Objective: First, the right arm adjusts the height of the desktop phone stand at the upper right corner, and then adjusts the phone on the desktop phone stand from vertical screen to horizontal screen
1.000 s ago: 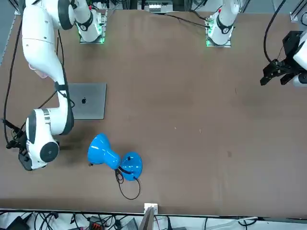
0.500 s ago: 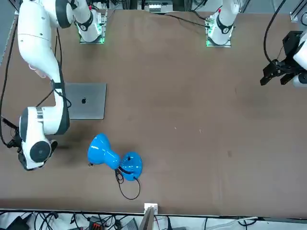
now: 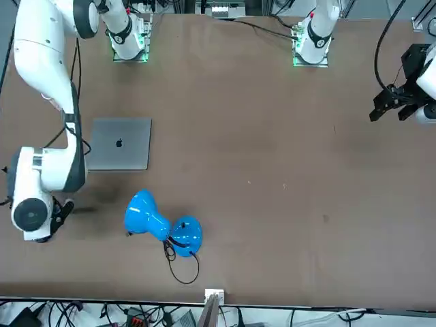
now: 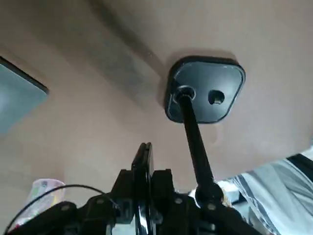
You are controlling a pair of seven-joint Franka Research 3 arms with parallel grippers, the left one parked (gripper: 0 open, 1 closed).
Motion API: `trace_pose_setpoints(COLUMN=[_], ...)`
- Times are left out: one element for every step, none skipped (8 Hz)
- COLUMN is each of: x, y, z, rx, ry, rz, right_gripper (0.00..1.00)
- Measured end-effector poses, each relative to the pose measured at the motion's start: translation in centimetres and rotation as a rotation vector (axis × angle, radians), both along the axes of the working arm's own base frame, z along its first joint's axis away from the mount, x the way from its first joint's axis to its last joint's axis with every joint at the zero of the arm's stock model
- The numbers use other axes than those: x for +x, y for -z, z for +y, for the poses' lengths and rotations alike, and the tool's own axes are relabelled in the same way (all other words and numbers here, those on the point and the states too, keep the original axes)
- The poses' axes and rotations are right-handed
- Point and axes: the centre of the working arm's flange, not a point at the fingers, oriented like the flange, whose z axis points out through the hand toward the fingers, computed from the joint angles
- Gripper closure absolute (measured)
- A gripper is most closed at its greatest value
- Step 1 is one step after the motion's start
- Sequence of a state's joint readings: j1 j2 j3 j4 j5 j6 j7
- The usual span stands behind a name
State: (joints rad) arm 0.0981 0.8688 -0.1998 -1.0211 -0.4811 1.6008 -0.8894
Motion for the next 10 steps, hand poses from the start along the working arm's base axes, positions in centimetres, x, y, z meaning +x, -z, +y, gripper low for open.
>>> trace_pose_setpoints(x=[0.0, 0.0, -0.1, -0.1, -0.2, -0.2, -0.1, -0.1, -0.1, -0.2], y=[-0.3, -0.6, -1.0, -1.4, -1.7, -1.9, -2.2, -2.6, -3.0, -3.7], z=[-0.4, -0.7, -0.9, -1.3, -1.7, -1.9, -2.0, -2.0, -2.1, -2.2], rx=[0.024, 0.048, 0.074, 0.101, 0.122, 0.134, 0.145, 0.156, 0.160, 0.166], ry=[0.009, 0.019, 0.030, 0.043, 0.052, 0.058, 0.061, 0.064, 0.065, 0.068], rz=[-0.006, -0.013, -0.026, -0.038, -0.046, -0.054, -0.062, -0.073, -0.081, -0.090], right_gripper=[0.82, 0.82, 0.82, 0.82, 0.82, 0.82, 0.82, 0.82, 0.82, 0.82])
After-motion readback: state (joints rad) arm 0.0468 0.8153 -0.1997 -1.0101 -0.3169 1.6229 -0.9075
